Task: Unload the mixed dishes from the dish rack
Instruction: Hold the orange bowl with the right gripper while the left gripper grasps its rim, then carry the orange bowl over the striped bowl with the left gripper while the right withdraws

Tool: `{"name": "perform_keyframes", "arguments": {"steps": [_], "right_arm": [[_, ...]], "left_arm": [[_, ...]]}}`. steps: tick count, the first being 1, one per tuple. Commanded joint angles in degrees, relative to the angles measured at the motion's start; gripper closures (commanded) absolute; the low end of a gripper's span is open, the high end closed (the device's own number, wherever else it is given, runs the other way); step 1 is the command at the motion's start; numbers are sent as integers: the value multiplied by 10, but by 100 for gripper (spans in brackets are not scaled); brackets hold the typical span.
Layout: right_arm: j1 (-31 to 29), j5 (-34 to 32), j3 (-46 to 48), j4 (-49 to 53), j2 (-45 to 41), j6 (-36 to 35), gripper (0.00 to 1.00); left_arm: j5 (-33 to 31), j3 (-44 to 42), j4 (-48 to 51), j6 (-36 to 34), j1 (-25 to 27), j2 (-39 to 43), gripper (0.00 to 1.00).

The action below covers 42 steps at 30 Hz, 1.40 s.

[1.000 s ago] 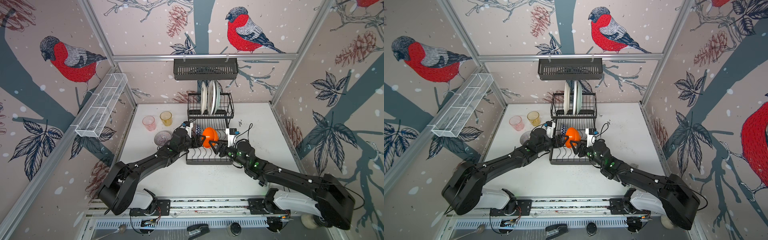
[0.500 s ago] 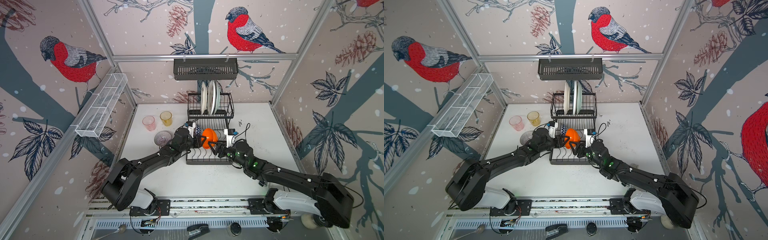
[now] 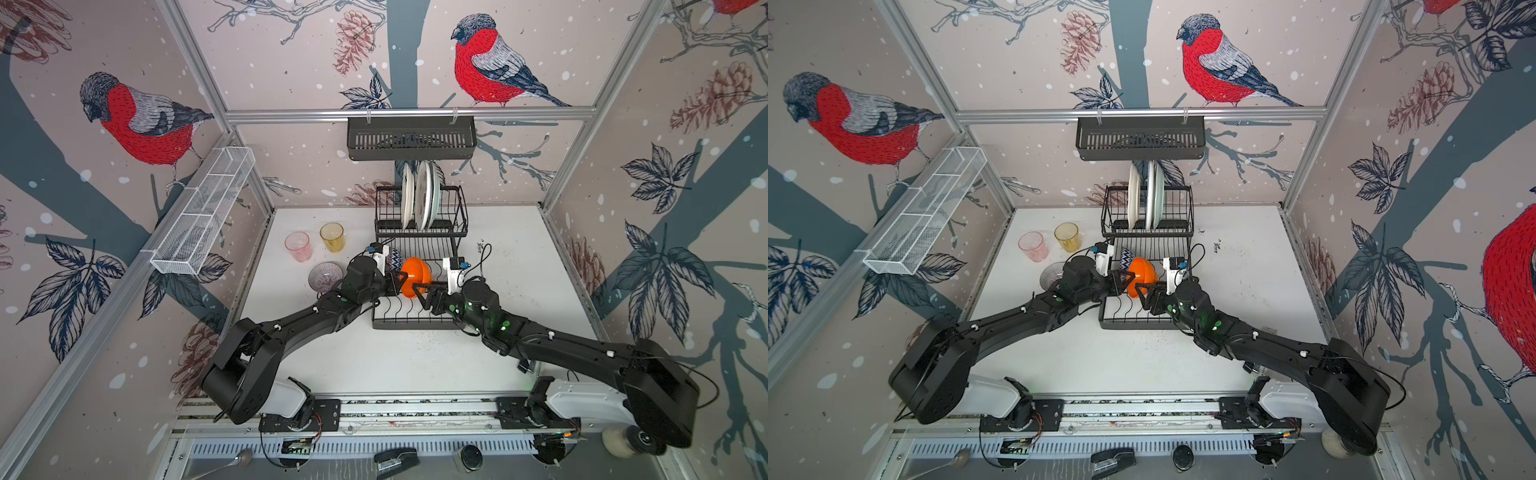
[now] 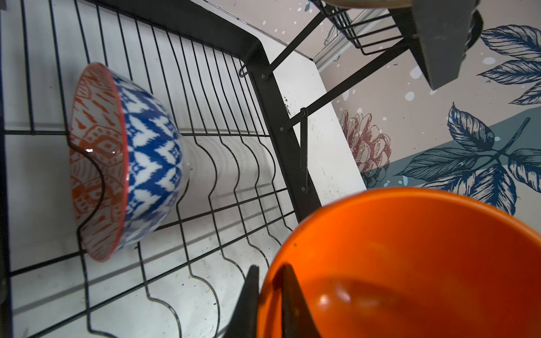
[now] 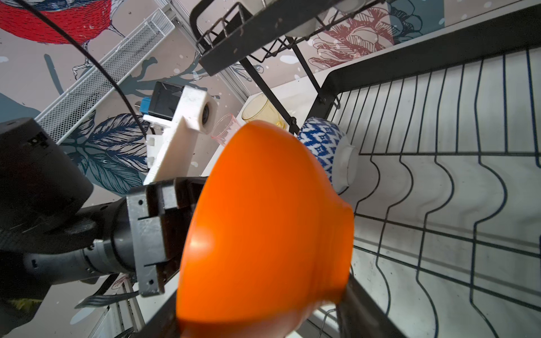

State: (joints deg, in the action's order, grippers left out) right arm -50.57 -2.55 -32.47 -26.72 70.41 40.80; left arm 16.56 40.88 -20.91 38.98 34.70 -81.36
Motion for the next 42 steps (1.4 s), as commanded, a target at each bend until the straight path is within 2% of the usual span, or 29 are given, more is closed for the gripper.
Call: {"name": "perform_keyframes", "arguments": {"steps": [1, 9, 15, 16, 17, 25, 32, 39, 42], "right_arm": [[-6, 37, -10, -58, 4, -17, 28], [-8, 19, -6, -49, -5, -28, 18], [-8, -5, -3, -39, -8, -32, 8], [-8, -9, -2, -36, -9, -34, 2], [-7, -13, -3, -33, -12, -37, 0], [-7, -38, 24, -3, -69, -44, 0], [-4, -62, 55, 9, -111, -51, 1], [12, -66, 59, 14, -123, -48, 1], [24, -57, 60, 15, -127, -47, 1]], "left_arm": [[3, -1, -1, -10, 2, 1, 99], [-8, 2, 19, -18, 2, 14, 100], [-37, 11, 57, -26, 1, 29, 100], [-41, 10, 62, -26, 1, 32, 100], [-47, 12, 68, -24, 0, 34, 100], [-97, 8, 128, -7, -10, 75, 100], [-97, -15, 137, 8, -35, 123, 100], [-88, -17, 175, 18, -100, 167, 100], [-104, -15, 201, 16, -129, 191, 100]]}}
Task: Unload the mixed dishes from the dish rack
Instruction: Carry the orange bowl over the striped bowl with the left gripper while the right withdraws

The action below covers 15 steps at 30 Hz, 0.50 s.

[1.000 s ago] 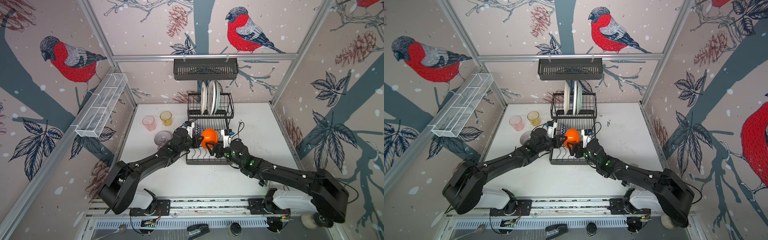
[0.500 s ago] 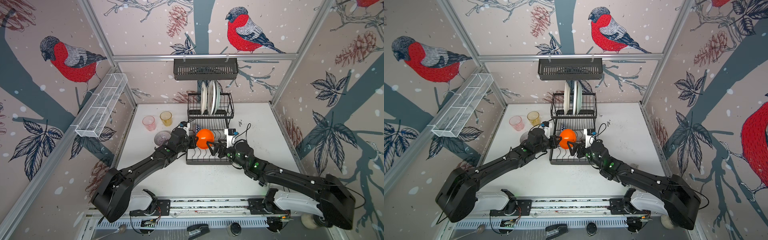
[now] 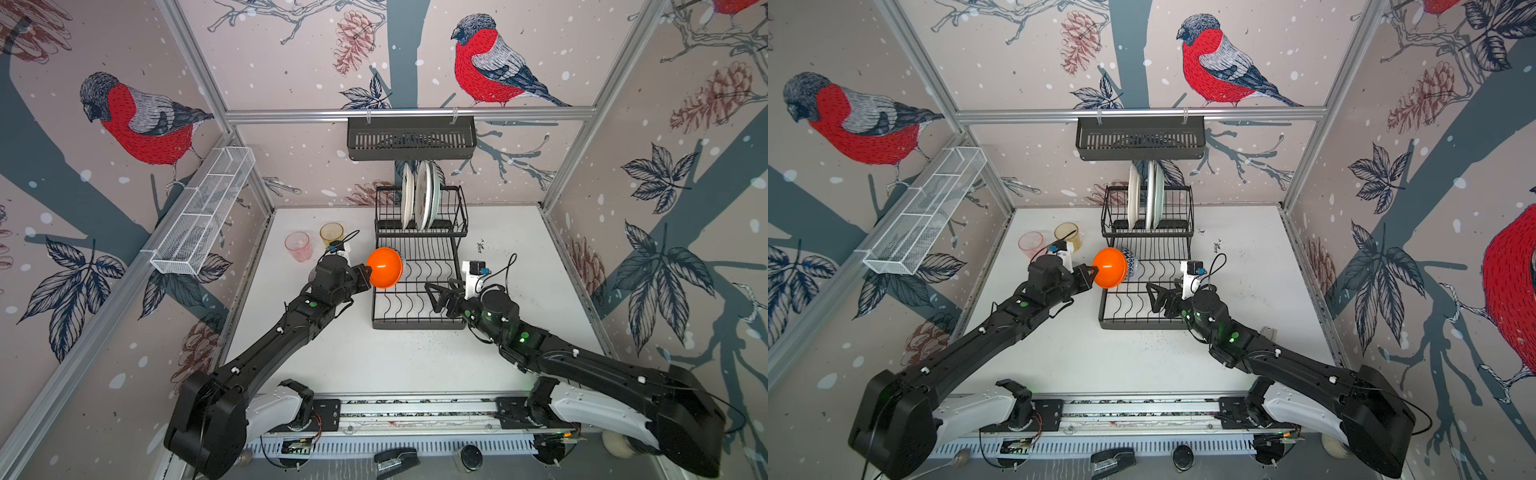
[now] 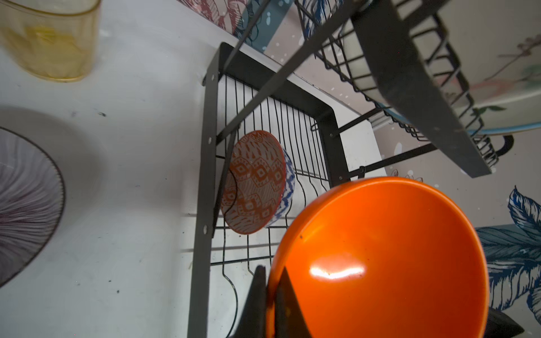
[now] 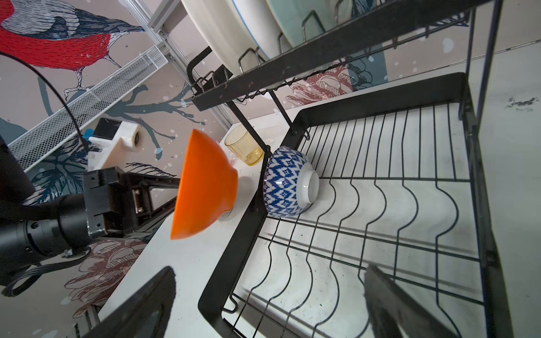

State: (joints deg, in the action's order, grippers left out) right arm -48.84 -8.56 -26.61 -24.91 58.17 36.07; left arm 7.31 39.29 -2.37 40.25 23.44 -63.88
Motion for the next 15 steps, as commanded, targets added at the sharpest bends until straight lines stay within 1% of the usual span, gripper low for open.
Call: {"name": "perform_keyframes", "arguments": {"steps": [1, 4, 7, 12, 15], "right_arm": [[10, 2, 4, -1, -5, 0, 0], [22, 9, 15, 0, -10, 0, 0], [34, 23, 29, 1, -22, 4, 1], [50, 35, 45, 10, -50, 3, 1], [59, 38, 50, 21, -65, 1, 0]], "left_arm": [[-11, 2, 24, 5, -30, 23, 100], [-1, 7, 41, 11, -75, 35, 100], [-3, 23, 70, 6, -111, 24, 100], [-20, 32, 85, 2, -152, -3, 100], [-42, 39, 90, -7, -161, -14, 100]]}}
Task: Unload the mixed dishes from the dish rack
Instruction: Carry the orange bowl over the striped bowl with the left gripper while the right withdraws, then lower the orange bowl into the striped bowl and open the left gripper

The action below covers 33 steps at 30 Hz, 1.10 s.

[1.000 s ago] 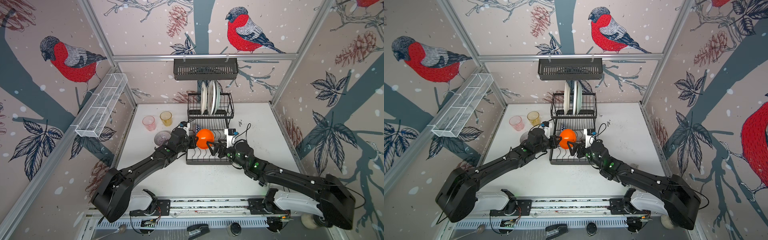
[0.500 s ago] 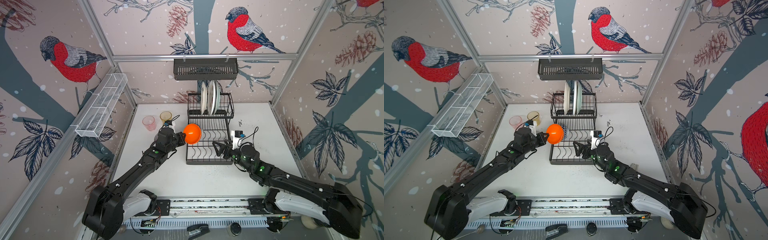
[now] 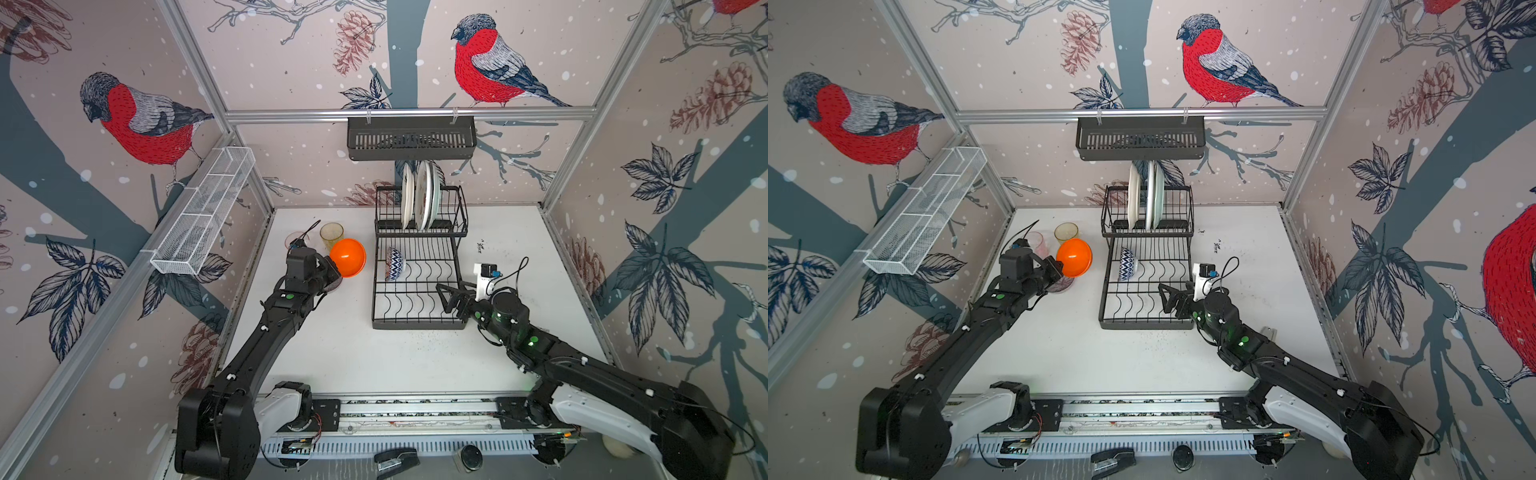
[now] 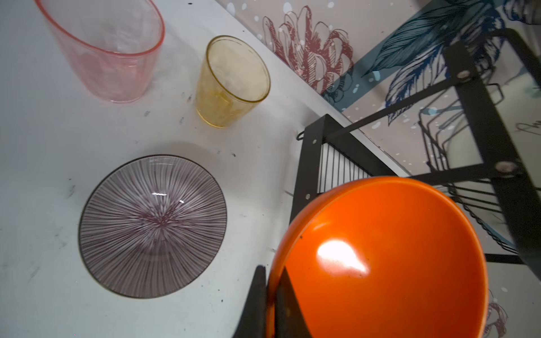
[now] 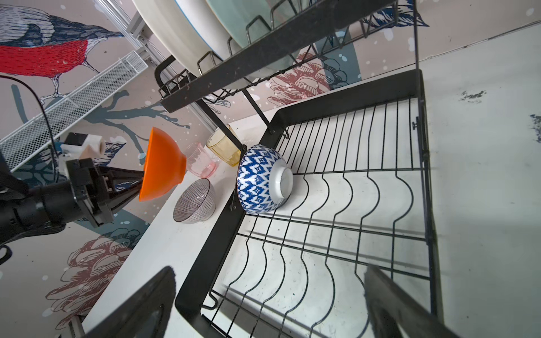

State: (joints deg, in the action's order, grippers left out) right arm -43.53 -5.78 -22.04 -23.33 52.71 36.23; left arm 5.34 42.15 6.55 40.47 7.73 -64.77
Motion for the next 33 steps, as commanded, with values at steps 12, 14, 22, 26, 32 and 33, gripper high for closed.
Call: {"name": "perform_keyframes", "arguments": {"steps": [12, 14, 22, 26, 32, 33], "right_arm": [[42, 34, 23, 18, -38, -6, 0], [45, 38, 24, 17, -38, -5, 0], [49, 56, 27, 14, -42, -4, 0], [49, 61, 30, 6, -41, -3, 0], [51, 63, 28, 11, -44, -3, 0], [50, 63, 28, 11, -45, -4, 0]], "left_arm": [[-57, 16, 29, -30, -58, -44, 100], [-67, 20, 34, -31, -61, -54, 100], [-142, 39, 67, -57, -66, -89, 100], [-153, 52, 86, -56, -68, -122, 100], [-149, 93, 116, -54, -67, -176, 100], [-145, 97, 112, -55, -67, -184, 100]]}}
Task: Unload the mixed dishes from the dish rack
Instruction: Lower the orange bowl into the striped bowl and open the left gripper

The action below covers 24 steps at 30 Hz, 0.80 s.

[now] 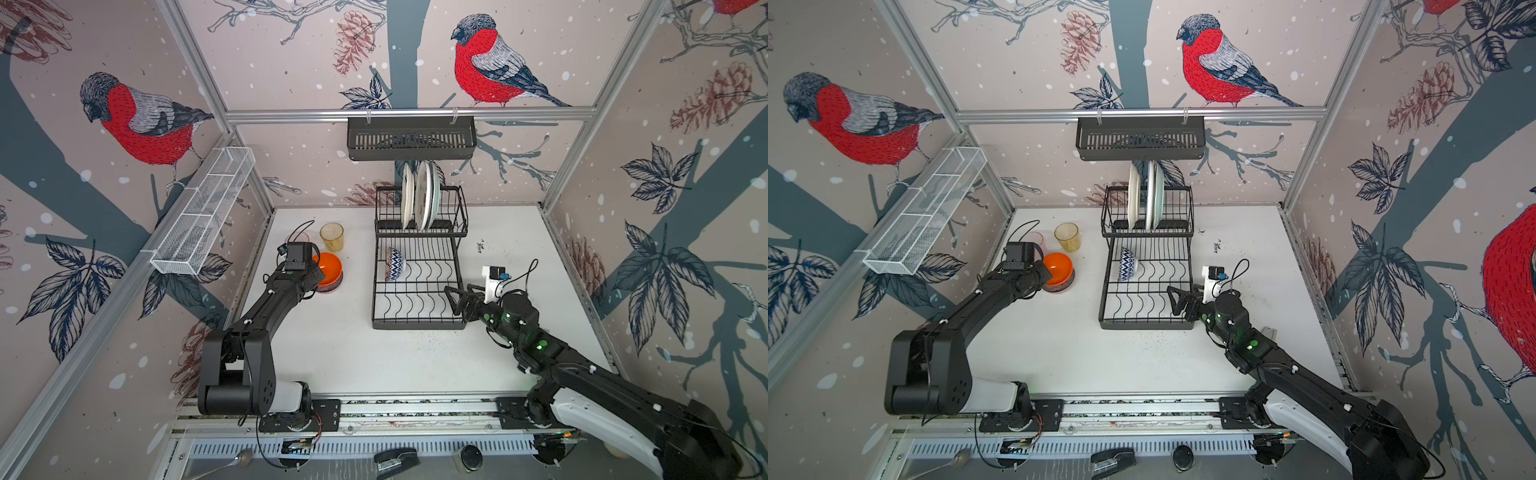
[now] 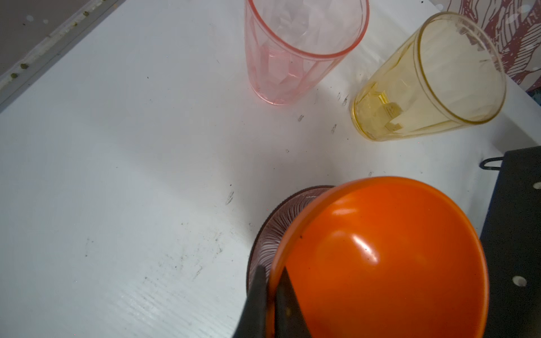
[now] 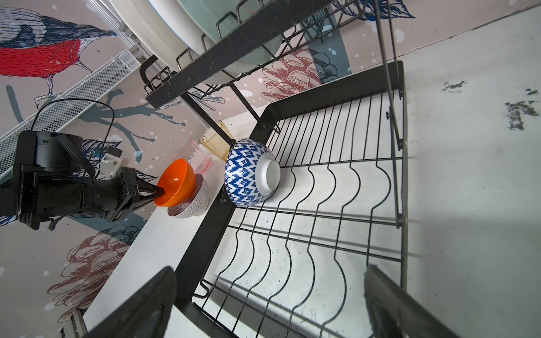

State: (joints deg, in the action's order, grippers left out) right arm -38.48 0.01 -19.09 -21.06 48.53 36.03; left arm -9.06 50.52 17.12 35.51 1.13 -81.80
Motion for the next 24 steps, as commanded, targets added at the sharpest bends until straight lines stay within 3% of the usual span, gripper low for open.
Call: {"name": "perform_keyframes", "arguments": {"steps": [1, 13, 14, 15, 16, 19, 22, 24], "right_arm": [[0, 5, -1, -13, -3, -2, 1], [1, 4, -1, -14, -1, -1, 1], [1, 4, 0, -14, -1, -1, 1], [1, 5, -1, -14, 0, -2, 1], [1, 4, -1, -14, 0, -2, 0], [1, 5, -1, -12, 0, -2, 0], [1, 5, -2, -11, 0, -2, 1], [1, 4, -3, -10, 0, -3, 0]], "left_arm": [[2, 16, 5, -5, -1, -21, 100], [5, 28, 22, -11, -2, -55, 100], [5, 27, 22, -11, -2, -53, 96], [5, 28, 23, -11, -1, -51, 81], [5, 28, 25, -10, -1, -49, 74], [9, 26, 26, -10, -1, -41, 61], [12, 27, 29, -8, -1, -31, 33], [22, 28, 30, -10, -1, -22, 10]]}}
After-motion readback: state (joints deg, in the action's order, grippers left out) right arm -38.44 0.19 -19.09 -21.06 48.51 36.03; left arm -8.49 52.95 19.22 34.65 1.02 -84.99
